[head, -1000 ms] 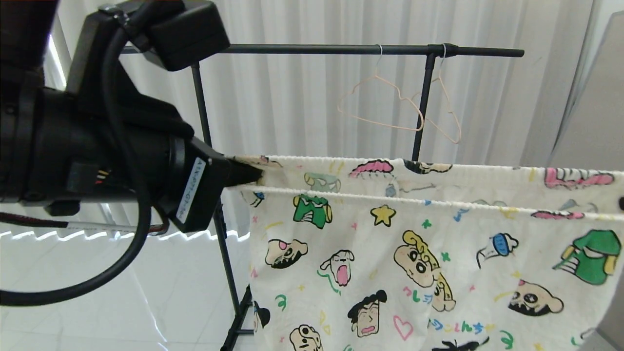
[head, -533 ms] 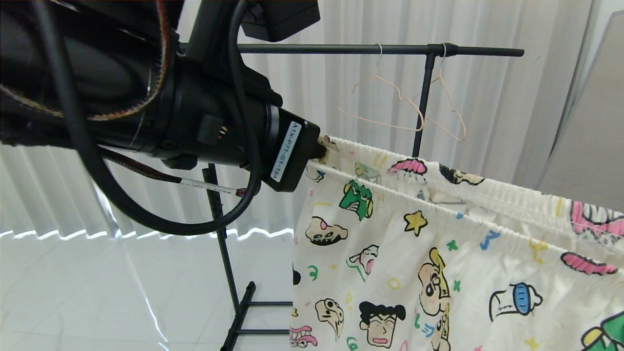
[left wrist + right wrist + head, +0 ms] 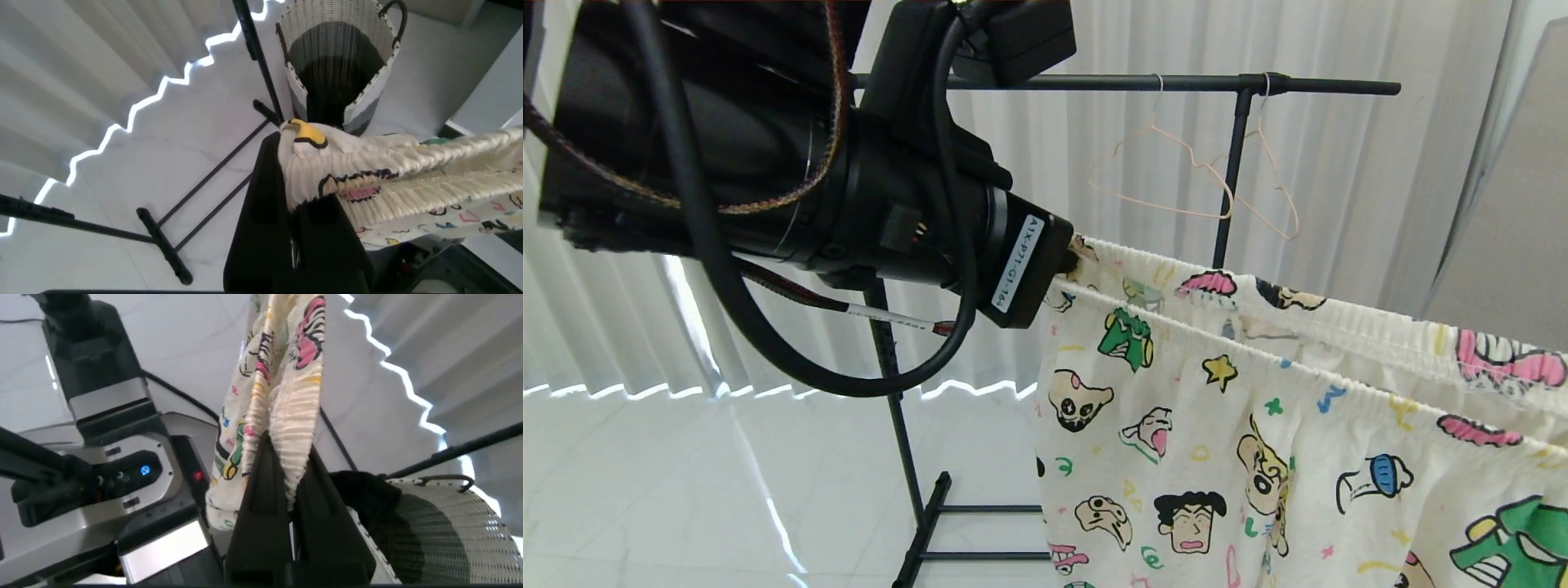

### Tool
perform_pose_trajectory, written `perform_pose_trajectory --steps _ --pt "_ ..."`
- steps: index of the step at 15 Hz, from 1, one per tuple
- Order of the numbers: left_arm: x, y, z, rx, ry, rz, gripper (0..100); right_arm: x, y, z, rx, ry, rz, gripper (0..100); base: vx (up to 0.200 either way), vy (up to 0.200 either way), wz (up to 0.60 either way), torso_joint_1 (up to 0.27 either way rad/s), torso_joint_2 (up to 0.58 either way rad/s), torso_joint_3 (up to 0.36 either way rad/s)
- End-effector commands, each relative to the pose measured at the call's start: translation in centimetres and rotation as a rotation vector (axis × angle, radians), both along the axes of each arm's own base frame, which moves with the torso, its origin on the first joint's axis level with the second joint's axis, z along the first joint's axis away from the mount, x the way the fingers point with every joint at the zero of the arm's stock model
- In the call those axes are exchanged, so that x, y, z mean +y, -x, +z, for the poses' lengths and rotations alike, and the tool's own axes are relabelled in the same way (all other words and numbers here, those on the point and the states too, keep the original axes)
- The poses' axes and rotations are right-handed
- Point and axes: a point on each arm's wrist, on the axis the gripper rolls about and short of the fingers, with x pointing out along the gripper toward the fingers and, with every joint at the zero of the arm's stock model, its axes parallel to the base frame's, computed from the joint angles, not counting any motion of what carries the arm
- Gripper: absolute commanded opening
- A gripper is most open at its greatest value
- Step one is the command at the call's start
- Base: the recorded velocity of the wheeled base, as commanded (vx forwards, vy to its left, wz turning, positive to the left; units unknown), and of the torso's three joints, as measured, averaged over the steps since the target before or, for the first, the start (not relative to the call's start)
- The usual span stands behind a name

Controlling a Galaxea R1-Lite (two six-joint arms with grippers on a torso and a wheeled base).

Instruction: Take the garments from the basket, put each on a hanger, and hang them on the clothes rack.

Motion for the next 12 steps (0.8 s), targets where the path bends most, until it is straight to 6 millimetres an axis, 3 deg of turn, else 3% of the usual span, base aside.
perform_pose_trajectory --steps 1,4,7,12 --pt "0.6 0.5 0.0 0.003 0.001 0.003 0 -0.1 -0.7 0.1 -0.006 -0.008 -0.064 0 0.000 0.000 0.00 0.000 0.00 0.000" --pt "2.6 3.6 -0.6 0.025 -0.011 -0.027 0 1.3 -3.7 0.7 -0.054 -0.074 -0.187 0 0.000 0.000 0.00 0.000 0.00 0.000" --pt "6.2 8.5 -1.6 0.048 -0.033 -0.098 0 3.9 -7.0 0.7 -0.090 -0.118 -0.227 0 0.000 0.000 0.00 0.000 0.00 0.000" --pt "8.6 12.6 -2.6 0.035 -0.033 -0.234 0 7.2 -10.5 0.4 -0.110 -0.167 -0.194 0 0.000 0.000 0.00 0.000 0.00 0.000"
